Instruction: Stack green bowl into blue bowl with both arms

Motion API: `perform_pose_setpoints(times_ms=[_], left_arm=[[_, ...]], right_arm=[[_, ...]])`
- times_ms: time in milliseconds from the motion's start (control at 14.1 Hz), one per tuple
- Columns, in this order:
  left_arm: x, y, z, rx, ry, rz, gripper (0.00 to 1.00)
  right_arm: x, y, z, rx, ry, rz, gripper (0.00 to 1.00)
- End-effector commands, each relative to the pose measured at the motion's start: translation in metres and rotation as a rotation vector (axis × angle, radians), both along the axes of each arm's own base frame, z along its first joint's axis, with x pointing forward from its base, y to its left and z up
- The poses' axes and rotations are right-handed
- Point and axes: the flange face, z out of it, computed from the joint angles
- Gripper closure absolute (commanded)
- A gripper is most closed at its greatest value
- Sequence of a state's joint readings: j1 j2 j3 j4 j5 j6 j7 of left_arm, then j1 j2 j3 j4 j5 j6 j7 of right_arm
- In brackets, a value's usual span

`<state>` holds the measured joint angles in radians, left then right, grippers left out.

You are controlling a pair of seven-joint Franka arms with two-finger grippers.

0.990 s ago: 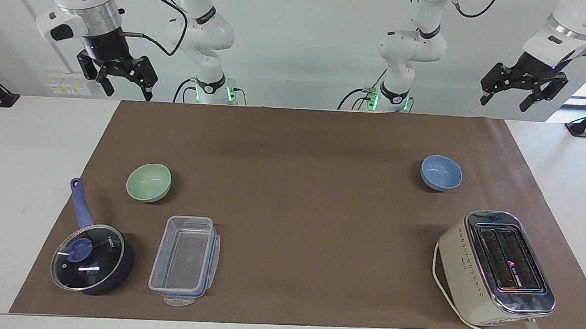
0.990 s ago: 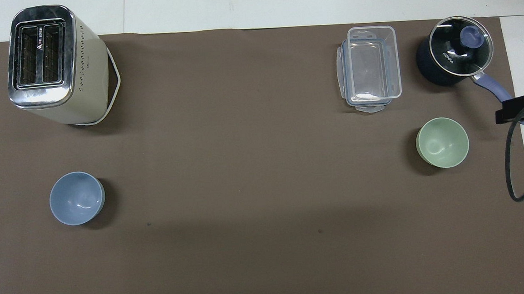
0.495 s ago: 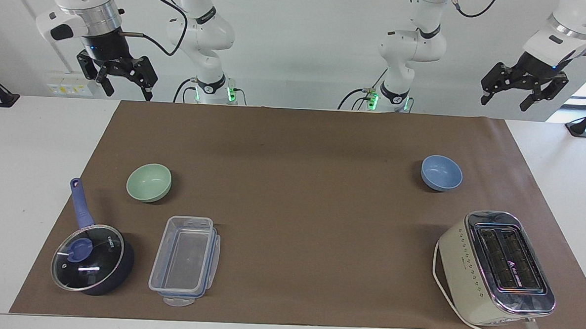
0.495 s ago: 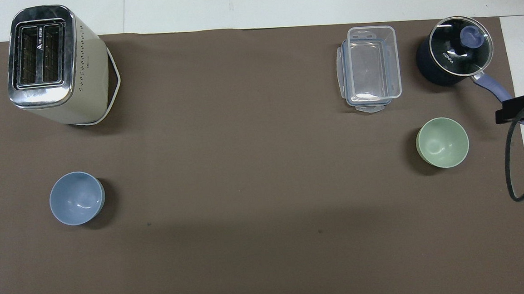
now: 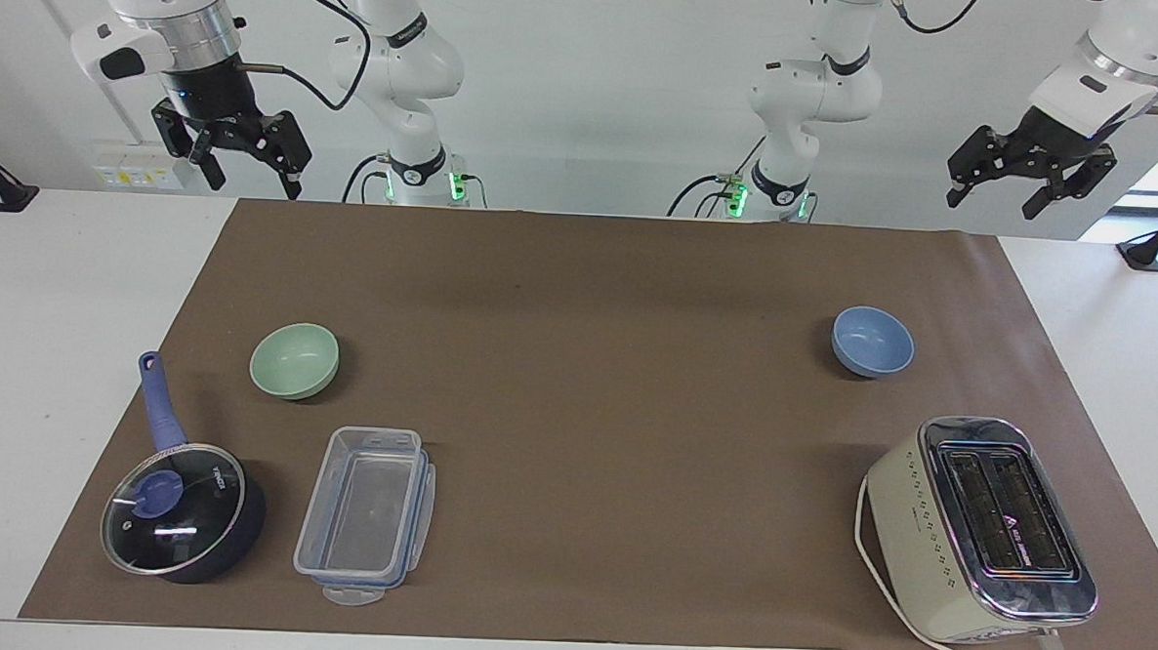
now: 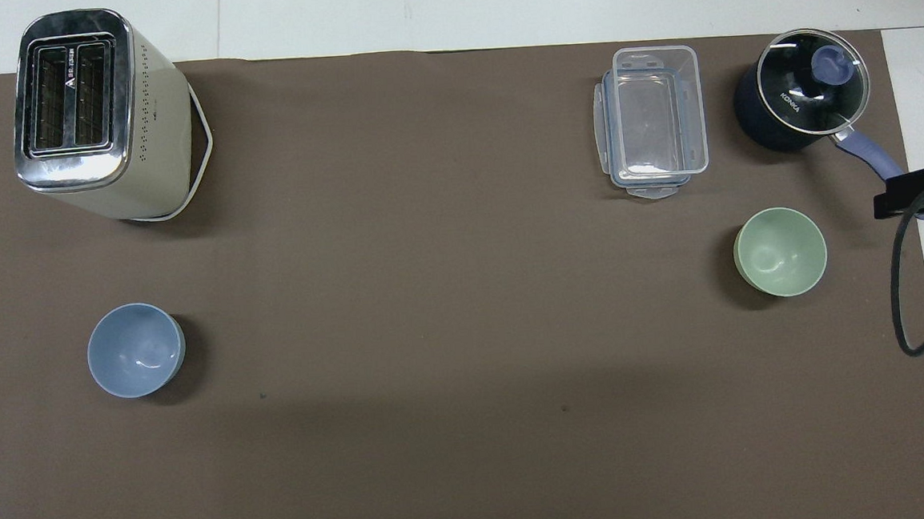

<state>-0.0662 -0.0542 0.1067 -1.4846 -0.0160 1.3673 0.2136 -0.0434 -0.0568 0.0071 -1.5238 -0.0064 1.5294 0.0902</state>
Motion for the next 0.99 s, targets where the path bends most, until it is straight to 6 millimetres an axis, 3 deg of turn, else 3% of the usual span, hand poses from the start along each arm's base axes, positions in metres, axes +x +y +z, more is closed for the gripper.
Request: perform_pose_setpoints(times_ms=[0,212,424,919], left_arm=[[-0.016,0.026,-0.023,-0.009,-0.007,0.016,0.00],[-0.015,0.047,-0.078,-0.013,-0.015,0.027,0.00],[-0.012,0.072,-0.122,-0.013,-0.036,0.025,0.00],[-0.018,0.081,-0.205,-0.068,-0.058,0.053,0.00]], right_arm=[[-0.002,-0.001,0.000,0.005,0.004,-0.016,0.00],[-0.002,-0.001,0.000,0.005,0.004,-0.016,0.00],[-0.002,-0.001,0.000,0.006,0.004,-0.017,0.00],[-0.002,-0.001,0.000,0.005,0.004,-0.016,0.00]])
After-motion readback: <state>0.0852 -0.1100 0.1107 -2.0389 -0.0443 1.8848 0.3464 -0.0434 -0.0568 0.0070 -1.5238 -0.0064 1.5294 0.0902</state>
